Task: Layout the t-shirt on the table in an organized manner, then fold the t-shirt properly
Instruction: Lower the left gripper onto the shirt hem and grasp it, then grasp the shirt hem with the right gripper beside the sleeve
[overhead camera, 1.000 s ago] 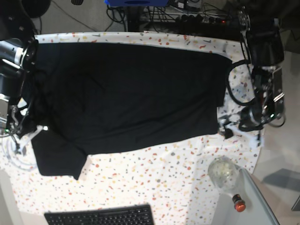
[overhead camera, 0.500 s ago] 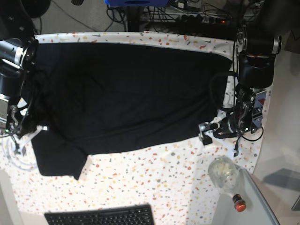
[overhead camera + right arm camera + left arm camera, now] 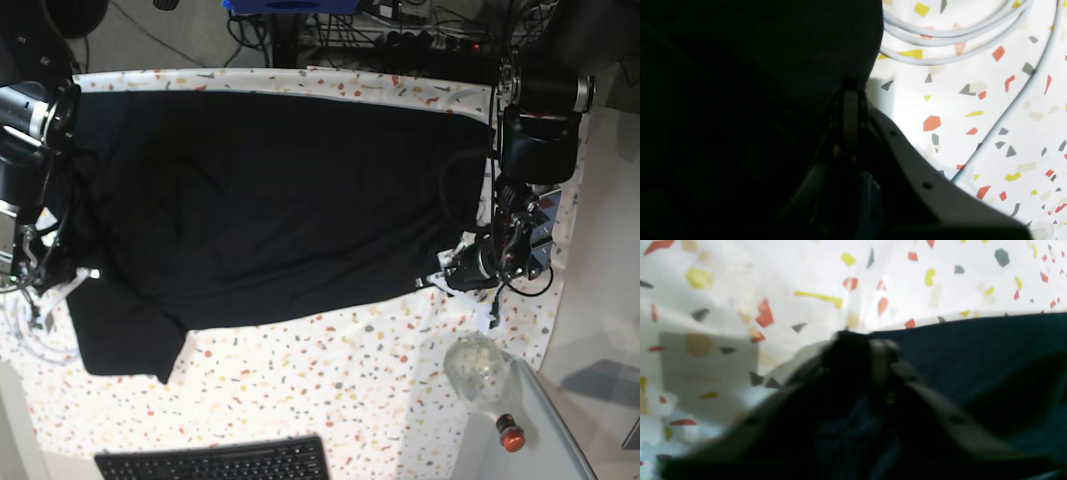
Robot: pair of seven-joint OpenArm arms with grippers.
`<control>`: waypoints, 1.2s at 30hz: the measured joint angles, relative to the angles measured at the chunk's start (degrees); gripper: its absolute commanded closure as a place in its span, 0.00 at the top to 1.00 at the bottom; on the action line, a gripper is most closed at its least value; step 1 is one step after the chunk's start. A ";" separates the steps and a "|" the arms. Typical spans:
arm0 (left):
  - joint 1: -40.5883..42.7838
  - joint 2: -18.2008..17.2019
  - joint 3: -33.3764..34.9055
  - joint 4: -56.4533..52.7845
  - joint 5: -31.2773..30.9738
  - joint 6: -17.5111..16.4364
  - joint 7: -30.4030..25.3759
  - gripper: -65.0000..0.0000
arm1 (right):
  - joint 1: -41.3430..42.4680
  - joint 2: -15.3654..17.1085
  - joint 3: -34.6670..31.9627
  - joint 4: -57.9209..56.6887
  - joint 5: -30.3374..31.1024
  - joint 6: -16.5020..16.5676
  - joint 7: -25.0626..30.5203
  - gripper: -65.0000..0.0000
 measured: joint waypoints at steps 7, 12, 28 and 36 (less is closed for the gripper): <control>-0.39 -0.20 0.24 -0.22 0.02 -0.31 0.44 0.00 | 0.00 0.00 0.00 0.00 0.00 0.00 0.85 0.00; -3.63 -1.03 0.33 -0.26 0.13 -0.28 1.51 0.00 | 0.04 -0.15 -0.13 0.00 0.00 0.00 10.19 0.00; -9.33 -1.01 0.02 -0.11 -0.02 -0.31 1.66 0.00 | 0.07 0.76 -1.38 -0.11 -0.26 0.07 31.34 0.00; -7.34 -1.77 -0.31 10.08 -0.20 -0.31 7.43 0.00 | 0.79 4.55 -12.83 -8.61 -0.39 0.26 43.08 0.00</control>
